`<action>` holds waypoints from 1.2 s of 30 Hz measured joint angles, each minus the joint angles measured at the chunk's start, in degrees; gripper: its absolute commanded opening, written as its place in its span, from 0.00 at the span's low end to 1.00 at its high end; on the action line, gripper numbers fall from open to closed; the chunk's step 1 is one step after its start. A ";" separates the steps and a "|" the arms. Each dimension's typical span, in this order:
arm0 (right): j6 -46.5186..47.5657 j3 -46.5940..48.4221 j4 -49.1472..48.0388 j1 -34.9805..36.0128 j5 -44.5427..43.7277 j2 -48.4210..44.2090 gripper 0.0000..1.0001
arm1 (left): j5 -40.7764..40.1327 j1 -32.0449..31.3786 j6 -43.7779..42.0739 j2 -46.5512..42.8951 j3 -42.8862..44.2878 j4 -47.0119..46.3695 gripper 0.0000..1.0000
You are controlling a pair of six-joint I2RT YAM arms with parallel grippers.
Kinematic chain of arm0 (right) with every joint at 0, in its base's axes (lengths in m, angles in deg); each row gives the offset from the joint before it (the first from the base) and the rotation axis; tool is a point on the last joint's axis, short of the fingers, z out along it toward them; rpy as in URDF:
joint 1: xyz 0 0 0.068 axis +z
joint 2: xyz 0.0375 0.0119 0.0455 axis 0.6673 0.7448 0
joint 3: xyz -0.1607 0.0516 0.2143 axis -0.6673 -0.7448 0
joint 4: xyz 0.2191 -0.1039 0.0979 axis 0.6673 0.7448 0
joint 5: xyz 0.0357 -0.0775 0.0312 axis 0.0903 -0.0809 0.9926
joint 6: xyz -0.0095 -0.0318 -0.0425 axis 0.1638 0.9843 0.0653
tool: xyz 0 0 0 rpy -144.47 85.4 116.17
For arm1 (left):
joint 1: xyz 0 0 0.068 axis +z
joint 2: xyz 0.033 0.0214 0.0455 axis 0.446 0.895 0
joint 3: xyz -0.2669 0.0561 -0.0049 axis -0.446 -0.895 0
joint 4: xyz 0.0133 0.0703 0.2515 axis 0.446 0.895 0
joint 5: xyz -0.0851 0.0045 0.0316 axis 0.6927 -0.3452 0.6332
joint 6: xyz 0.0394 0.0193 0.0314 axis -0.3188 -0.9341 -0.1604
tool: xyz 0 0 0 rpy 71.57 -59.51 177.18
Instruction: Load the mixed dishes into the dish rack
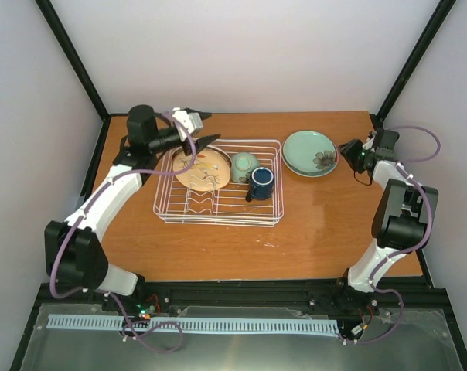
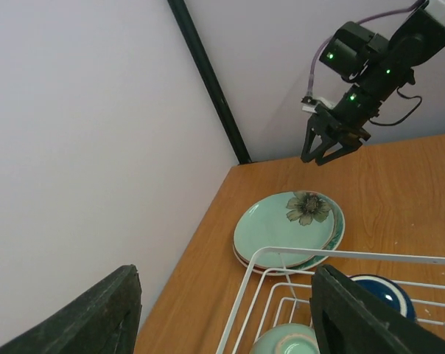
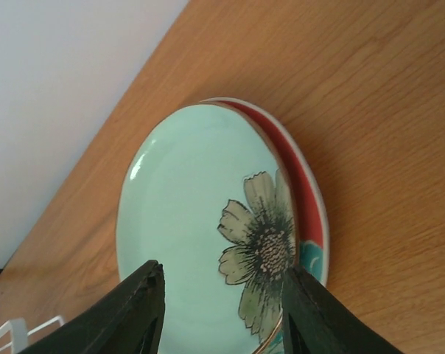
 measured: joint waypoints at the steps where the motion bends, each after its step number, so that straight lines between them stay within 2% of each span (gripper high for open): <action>1: 0.59 1.86 2.25 0.20 -0.72 0.94 0.42 | -0.33 -0.09 -0.07 1.62 1.97 1.46 0.62; 9: 3.98 8.52 13.99 3.56 -7.23 2.21 0.42 | -1.81 -0.22 1.27 15.82 20.20 13.77 0.62; 13: 4.68 10.84 16.28 6.45 -9.97 3.58 0.41 | -2.12 -0.22 1.81 20.48 25.35 19.34 0.61; 21: 4.92 13.44 20.37 11.02 -15.45 8.79 0.40 | -4.92 -0.20 1.73 22.62 26.60 25.29 0.61; 29: 4.87 13.46 21.53 11.19 -20.11 8.98 0.41 | -5.53 -0.22 1.66 23.67 27.74 26.36 0.60; 36: 4.85 15.54 22.51 11.19 -20.76 9.75 0.40 | -5.95 -0.22 1.62 24.20 27.78 27.67 0.60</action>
